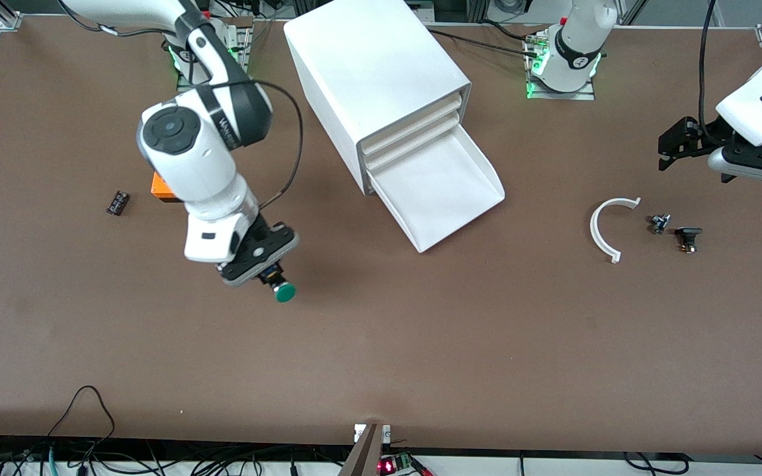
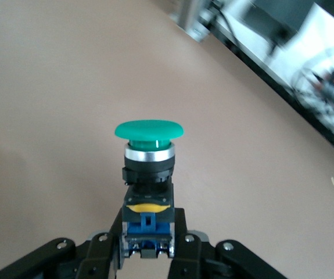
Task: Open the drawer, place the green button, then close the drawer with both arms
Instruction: 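Lift the green push button with the right gripper, then carry the green button over the open drawer with the right gripper, then lower the green button into the drawer with the right gripper, then open the right gripper and lift away while the left gripper approaches the drawer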
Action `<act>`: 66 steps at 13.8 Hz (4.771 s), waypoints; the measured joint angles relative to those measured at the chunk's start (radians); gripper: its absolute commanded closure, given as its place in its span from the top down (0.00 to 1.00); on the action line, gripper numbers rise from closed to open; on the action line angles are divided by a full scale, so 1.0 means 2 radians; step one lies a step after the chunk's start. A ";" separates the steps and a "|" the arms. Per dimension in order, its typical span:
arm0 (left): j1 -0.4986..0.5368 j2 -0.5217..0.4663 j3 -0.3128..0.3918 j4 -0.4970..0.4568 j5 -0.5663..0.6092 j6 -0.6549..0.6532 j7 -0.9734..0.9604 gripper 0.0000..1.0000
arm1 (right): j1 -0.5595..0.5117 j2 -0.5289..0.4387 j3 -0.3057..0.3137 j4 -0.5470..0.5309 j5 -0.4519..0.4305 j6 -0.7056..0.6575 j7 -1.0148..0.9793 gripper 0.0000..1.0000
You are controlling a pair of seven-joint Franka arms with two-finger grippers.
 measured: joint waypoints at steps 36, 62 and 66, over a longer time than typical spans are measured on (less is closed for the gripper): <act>0.014 0.016 0.020 0.000 -0.004 -0.005 -0.097 1.00 | 0.228 0.209 0.014 0.192 -0.033 -0.095 -0.298 0.23; 0.010 0.039 0.021 -0.005 -0.051 0.012 -0.098 1.00 | 0.254 0.222 0.013 0.227 -0.054 -0.147 -0.199 1.00; -0.002 0.082 -0.003 -0.080 -0.076 0.155 -0.122 1.00 | 0.212 0.196 0.010 0.246 -0.054 -0.147 -0.167 1.00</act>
